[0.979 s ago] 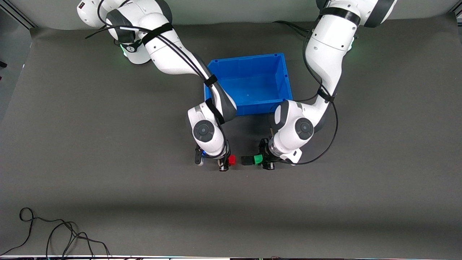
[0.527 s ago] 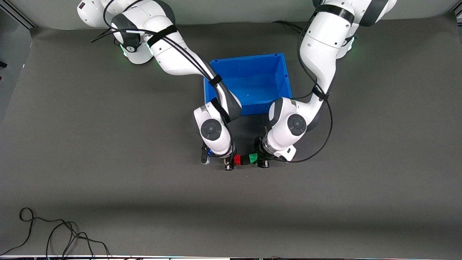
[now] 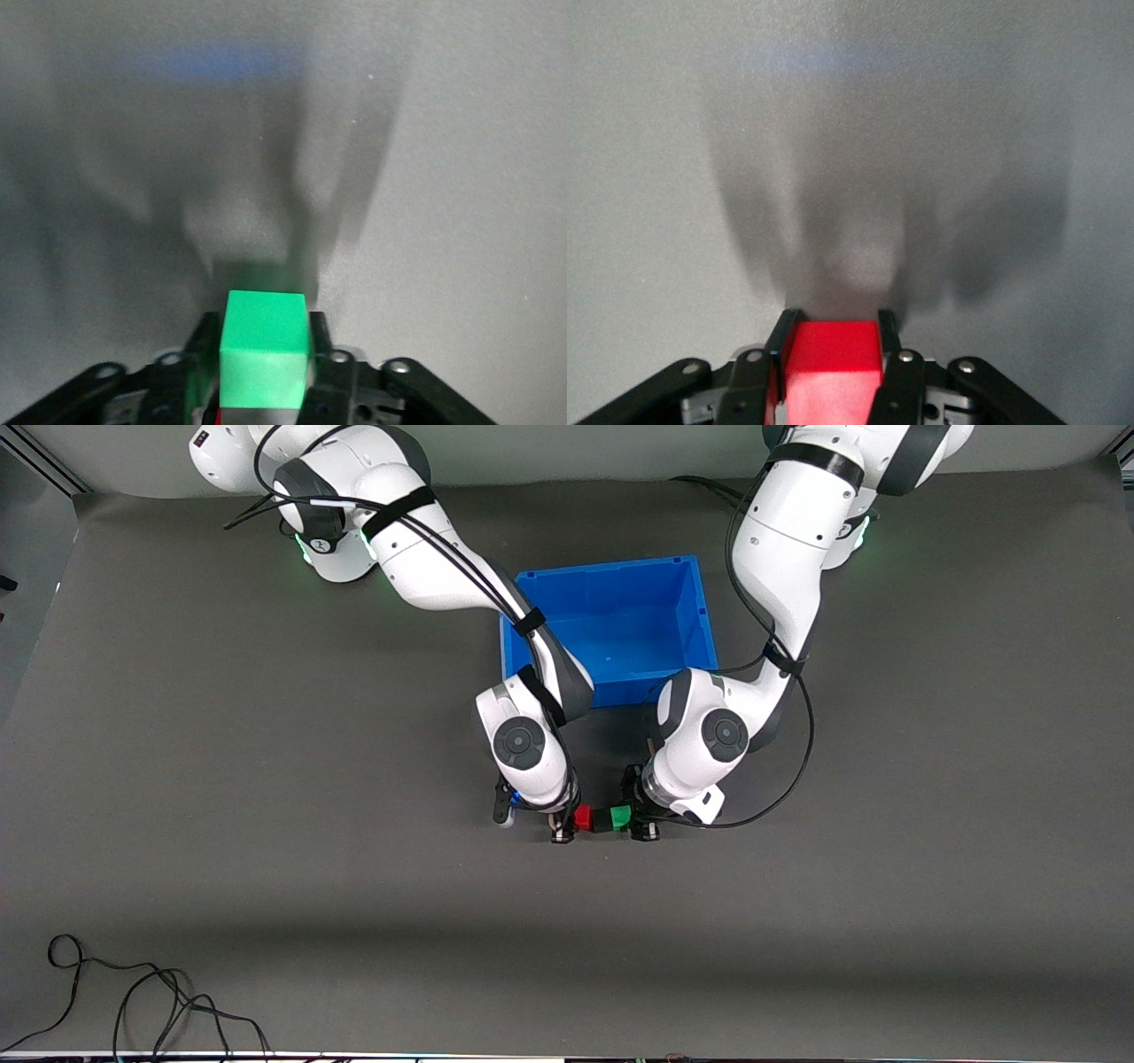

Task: Attach green and red cubes to black cube
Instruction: 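Set the red and green cubes against the black cube's sides, then open both grippers and lift them away from the cube row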

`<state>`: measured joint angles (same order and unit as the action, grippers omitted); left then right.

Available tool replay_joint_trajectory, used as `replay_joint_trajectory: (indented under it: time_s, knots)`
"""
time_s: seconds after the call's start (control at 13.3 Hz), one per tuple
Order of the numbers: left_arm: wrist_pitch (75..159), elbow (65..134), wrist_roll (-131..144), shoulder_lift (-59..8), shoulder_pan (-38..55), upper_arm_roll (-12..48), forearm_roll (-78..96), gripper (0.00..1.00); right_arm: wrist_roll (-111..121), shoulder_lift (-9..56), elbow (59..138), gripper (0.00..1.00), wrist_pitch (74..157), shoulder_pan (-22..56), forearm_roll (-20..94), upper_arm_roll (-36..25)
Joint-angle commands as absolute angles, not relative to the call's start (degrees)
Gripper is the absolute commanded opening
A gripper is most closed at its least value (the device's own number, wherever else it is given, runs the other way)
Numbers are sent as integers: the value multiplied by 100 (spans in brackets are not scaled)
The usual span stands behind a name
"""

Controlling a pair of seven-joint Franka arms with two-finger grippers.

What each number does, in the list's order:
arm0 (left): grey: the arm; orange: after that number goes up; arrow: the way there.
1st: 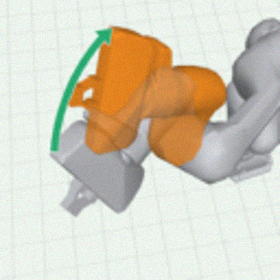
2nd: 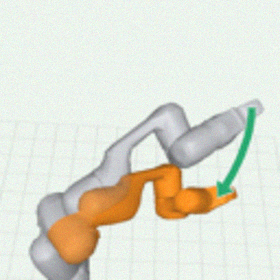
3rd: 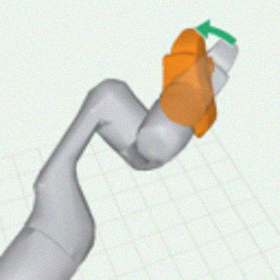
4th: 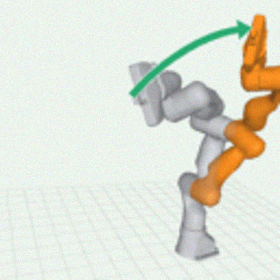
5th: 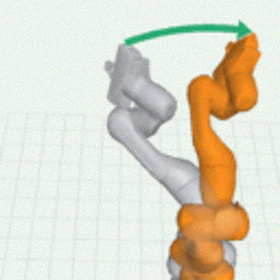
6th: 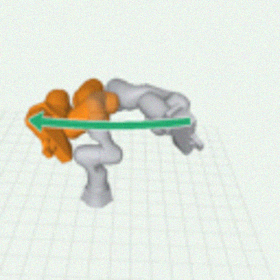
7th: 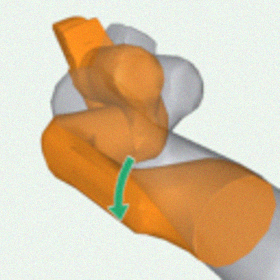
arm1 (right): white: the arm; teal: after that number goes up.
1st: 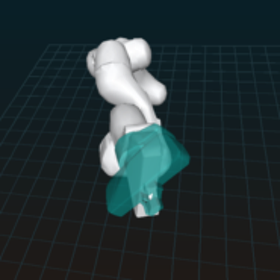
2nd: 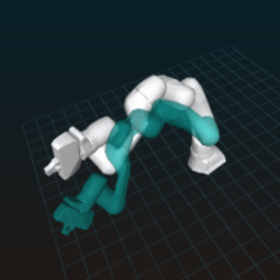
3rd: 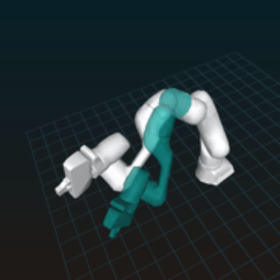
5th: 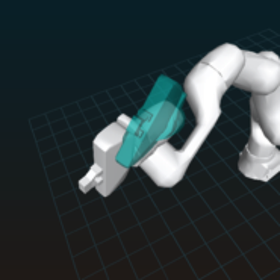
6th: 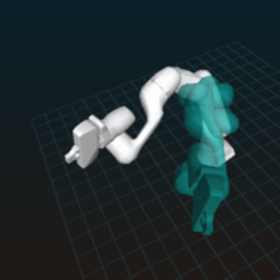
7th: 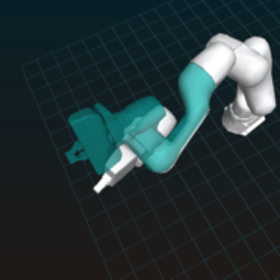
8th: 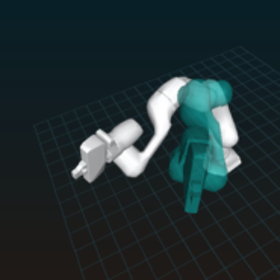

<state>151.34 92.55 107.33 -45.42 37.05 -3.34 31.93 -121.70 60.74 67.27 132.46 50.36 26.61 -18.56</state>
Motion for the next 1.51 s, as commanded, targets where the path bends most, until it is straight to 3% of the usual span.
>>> replay_joint_trajectory:
  time_s: [0.0, 0.08, 0.15, 0.23, 0.6, 0.9, 1.43]
  knots:
    - [15047, 9088, 10934, -4588, 3736, -422, 2953, 100, -12428, 6275, 6416, 0, 13192, 5036, 2566, -1898]
    - [15021, 9088, 10907, -4570, 3648, -431, 2936, 100, -12428, 6275, 6416, 0, 13192, 5036, 2558, -1898]
    - [14994, 9123, 10890, -4509, 3569, -457, 2805, 100, -12410, 6275, 6416, 25, 13192, 5027, 2558, -1898]
    - [14820, 9140, 10881, -4430, 3516, -579, 2604, 100, -12384, 6275, 6425, 99, 13192, 5019, 2549, -1907]
    - [13328, 9351, 9190, -3746, 2780, -984, 2443, 100, -12068, 5873, 6416, 100, 13044, 4896, 2558, -1925]
    - [11571, 9378, 6773, -3104, 1655, -1011, 2226, 100, -11050, 4907, 6416, 100, 11658, 4633, 2549, -1978]
    - [9617, 9299, 3466, -1593, 563, -1002, 1206, 100, -8398, 2727, 6513, 100, 8574, 3693, 2522, -2171]
